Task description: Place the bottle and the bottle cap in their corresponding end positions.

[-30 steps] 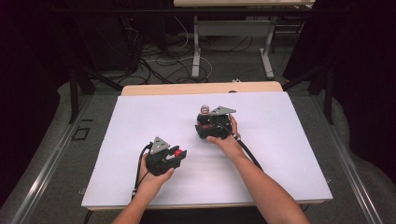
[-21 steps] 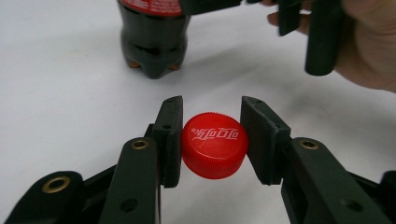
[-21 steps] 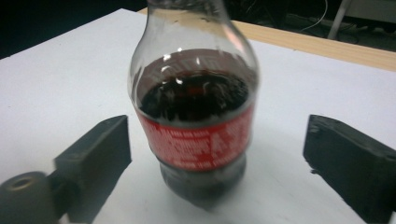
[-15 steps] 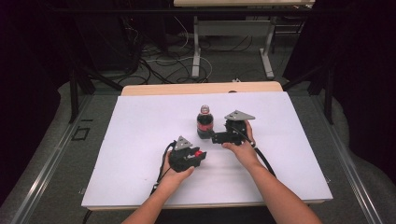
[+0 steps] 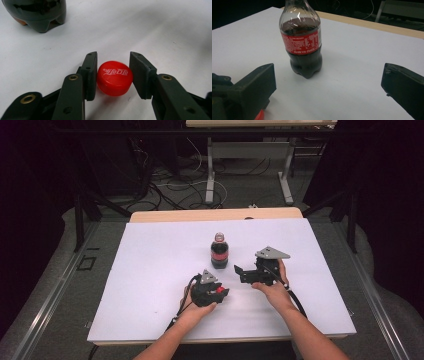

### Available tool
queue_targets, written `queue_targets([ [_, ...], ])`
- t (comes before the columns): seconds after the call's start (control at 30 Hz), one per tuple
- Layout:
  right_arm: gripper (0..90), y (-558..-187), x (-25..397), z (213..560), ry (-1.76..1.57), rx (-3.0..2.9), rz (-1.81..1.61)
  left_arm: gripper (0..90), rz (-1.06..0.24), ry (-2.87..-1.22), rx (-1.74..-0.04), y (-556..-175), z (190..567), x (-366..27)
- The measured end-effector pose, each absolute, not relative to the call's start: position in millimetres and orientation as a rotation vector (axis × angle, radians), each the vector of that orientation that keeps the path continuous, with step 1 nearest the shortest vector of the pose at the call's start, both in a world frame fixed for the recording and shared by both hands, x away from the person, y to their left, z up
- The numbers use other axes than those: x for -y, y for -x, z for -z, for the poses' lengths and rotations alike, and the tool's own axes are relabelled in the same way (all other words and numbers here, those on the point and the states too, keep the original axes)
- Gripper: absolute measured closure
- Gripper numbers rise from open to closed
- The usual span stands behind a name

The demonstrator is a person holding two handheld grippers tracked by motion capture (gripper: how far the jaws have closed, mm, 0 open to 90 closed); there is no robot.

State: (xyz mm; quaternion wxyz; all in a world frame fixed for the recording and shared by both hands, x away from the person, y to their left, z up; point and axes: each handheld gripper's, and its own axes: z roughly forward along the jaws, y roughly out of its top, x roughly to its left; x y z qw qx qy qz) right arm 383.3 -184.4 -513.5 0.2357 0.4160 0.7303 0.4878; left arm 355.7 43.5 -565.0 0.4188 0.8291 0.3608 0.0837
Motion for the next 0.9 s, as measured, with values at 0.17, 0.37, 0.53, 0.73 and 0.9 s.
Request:
queue_targets([
  [0.17, 0.0, -380, 192, 515, -1.151, -1.991, -1.351, 46.9, -0.217, -2.085, -0.910, -355, 564, -44],
  [0.37, 0.0, -375, 200, 515, -1.155, -1.994, -1.359, 33.0, -0.264, -2.050, -0.888, -351, 553, -58],
  [0.53, 0.0, -366, 207, 513, -1.149, -1.983, -1.361, 30.1, -0.313, -1.987, -0.889, -349, 533, -88],
  [0.73, 0.0, -357, 218, 512, -1.166, -1.969, -1.365, 28.5, -0.392, -1.910, -0.951, -346, 515, -134],
  [0.9, 0.0, -346, 228, 514, -1.188, -1.976, -1.364, 22.2, -0.396, -1.833, -1.024, -341, 510, -168],
])
